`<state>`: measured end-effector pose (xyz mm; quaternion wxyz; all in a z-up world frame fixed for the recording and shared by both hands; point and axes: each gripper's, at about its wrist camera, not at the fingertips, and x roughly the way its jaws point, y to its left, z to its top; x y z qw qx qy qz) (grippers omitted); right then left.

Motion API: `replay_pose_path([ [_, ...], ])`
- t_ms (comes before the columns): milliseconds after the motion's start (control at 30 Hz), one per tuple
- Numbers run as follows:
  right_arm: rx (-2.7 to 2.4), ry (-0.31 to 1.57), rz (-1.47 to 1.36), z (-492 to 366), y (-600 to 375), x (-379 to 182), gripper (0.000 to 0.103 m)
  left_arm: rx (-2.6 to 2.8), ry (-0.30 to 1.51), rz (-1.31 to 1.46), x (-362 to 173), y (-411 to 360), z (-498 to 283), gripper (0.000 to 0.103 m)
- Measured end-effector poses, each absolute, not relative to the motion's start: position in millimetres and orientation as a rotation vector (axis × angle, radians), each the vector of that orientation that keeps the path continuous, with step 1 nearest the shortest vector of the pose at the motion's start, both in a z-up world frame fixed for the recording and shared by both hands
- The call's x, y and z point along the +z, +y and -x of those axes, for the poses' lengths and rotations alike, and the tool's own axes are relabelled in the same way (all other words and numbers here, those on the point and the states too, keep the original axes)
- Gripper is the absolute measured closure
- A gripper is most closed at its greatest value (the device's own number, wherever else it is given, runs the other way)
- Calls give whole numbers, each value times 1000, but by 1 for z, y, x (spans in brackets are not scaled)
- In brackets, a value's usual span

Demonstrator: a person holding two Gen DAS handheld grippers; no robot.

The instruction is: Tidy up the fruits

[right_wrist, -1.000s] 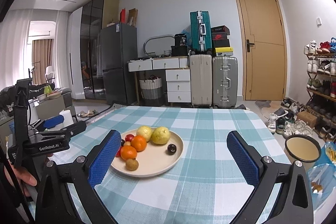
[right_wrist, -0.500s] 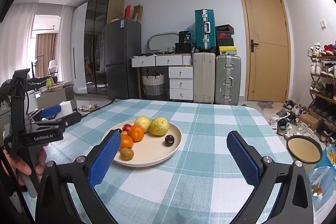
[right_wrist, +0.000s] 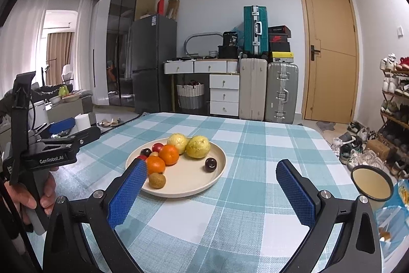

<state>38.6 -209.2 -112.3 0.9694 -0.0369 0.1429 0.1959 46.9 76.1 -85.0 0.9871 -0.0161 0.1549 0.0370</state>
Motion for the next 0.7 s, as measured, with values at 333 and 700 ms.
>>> replay_pose_path([
  [333,397,289,74,-39,-209,-113,0,75,311,32,-87,76,-47,1],
  [700,398,288,74,-39,-209,-113,0,74,310,32,-85,76,-46,1],
])
